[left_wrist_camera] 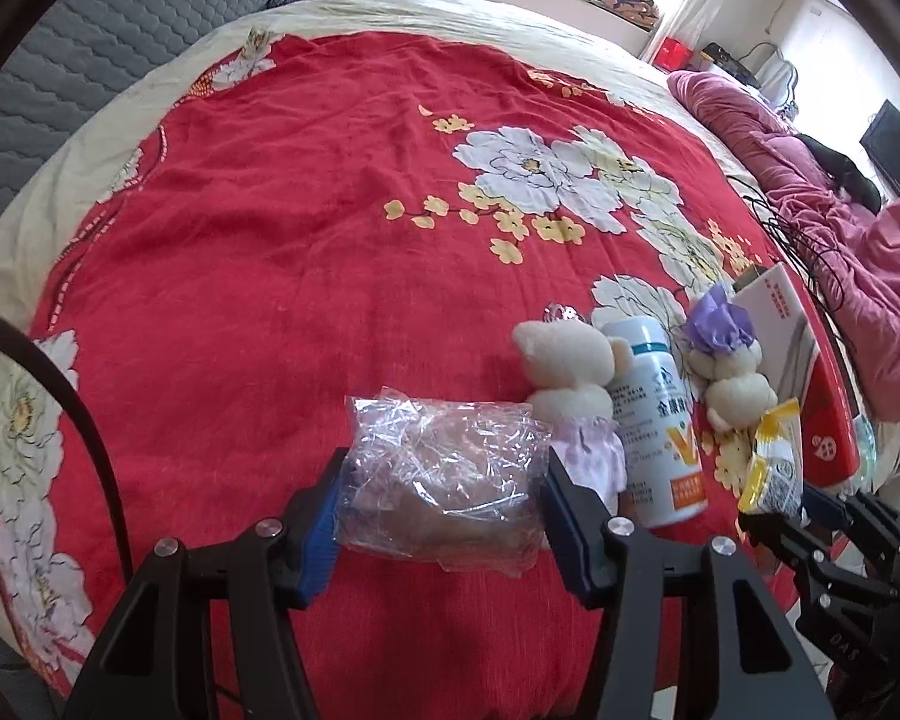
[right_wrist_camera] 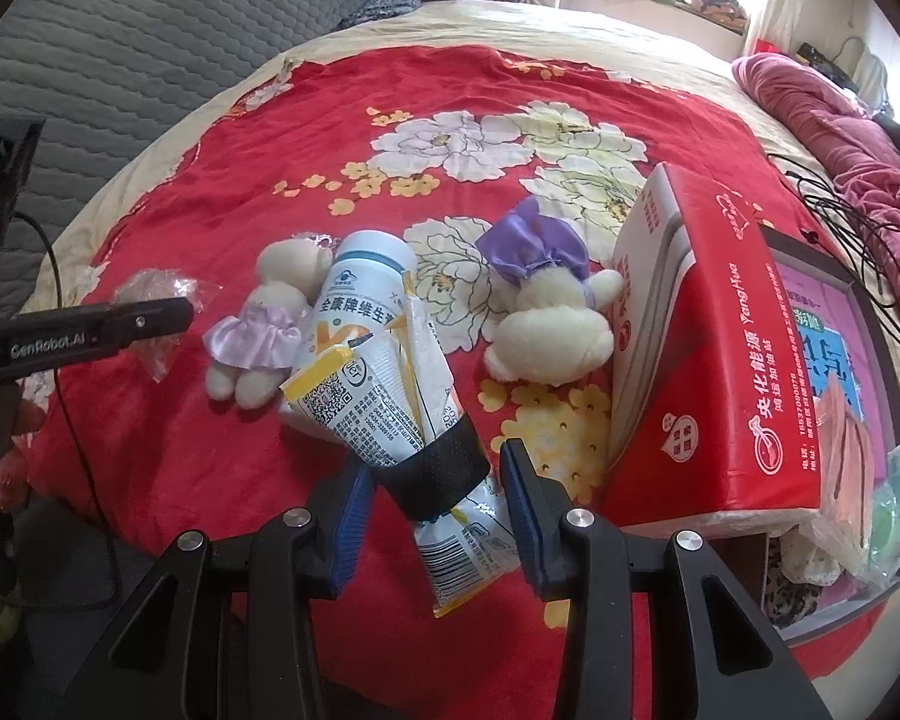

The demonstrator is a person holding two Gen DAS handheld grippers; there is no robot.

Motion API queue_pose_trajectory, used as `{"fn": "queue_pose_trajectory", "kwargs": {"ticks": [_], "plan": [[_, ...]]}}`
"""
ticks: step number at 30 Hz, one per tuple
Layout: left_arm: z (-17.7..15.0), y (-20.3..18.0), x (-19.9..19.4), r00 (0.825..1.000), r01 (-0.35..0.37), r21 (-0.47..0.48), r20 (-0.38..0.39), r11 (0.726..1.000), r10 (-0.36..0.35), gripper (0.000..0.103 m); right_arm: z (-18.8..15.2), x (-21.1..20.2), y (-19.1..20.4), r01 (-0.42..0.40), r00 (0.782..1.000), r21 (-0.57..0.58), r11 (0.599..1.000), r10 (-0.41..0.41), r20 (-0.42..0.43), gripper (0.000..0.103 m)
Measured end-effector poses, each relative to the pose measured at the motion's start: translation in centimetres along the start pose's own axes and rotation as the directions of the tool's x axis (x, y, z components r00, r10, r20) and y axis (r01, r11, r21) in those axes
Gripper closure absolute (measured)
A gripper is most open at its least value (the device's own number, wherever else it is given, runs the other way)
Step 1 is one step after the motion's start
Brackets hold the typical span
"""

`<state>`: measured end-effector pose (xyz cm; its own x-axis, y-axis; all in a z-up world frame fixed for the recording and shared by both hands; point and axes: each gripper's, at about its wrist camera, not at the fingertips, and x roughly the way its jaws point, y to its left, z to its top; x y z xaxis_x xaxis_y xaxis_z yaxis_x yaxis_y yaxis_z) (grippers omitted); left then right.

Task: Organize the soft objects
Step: 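Grasp the clear plastic bag with the left tool while the right tool grasps the banded white packet, then carry the plastic bag and white packet over the pink book tray with both tools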

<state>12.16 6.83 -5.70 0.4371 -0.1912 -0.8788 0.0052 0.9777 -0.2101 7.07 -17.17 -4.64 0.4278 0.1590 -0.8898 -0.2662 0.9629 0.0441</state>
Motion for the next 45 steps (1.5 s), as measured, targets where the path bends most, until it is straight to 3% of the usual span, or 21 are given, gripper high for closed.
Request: {"fn": "queue_pose_trajectory", "kwargs": {"ticks": [21,28,38,45], "plan": [[-2.3,-2.9,-5.2,0.998,-0.013,0.057,0.067,0.998,0.009,0.044,0.0,-4.4,0.6,-0.019,0.997,0.019,1.000,0.017,0.081,0.060],[-3.1,-5.7,-8.2,0.993,0.022,0.092,0.111,0.996,-0.033,0.044,-0.1,-7.0,-0.1,-0.021,0.991,0.040,0.999,0.015,0.131,0.060],[-2.8,-13.4,-11.2,0.980,0.103,0.205,0.145,0.973,-0.135,0.044,-1.5,-11.8,-6.8,0.020,0.977,0.186,0.982,-0.059,0.205,0.060],[-3.0,-21.1,-10.9,0.970,0.177,0.313,0.108,0.933,-0.220,0.044,-4.1,-14.3,-14.4,0.083,0.967,0.339,0.937,-0.158,0.200,0.060]]}}
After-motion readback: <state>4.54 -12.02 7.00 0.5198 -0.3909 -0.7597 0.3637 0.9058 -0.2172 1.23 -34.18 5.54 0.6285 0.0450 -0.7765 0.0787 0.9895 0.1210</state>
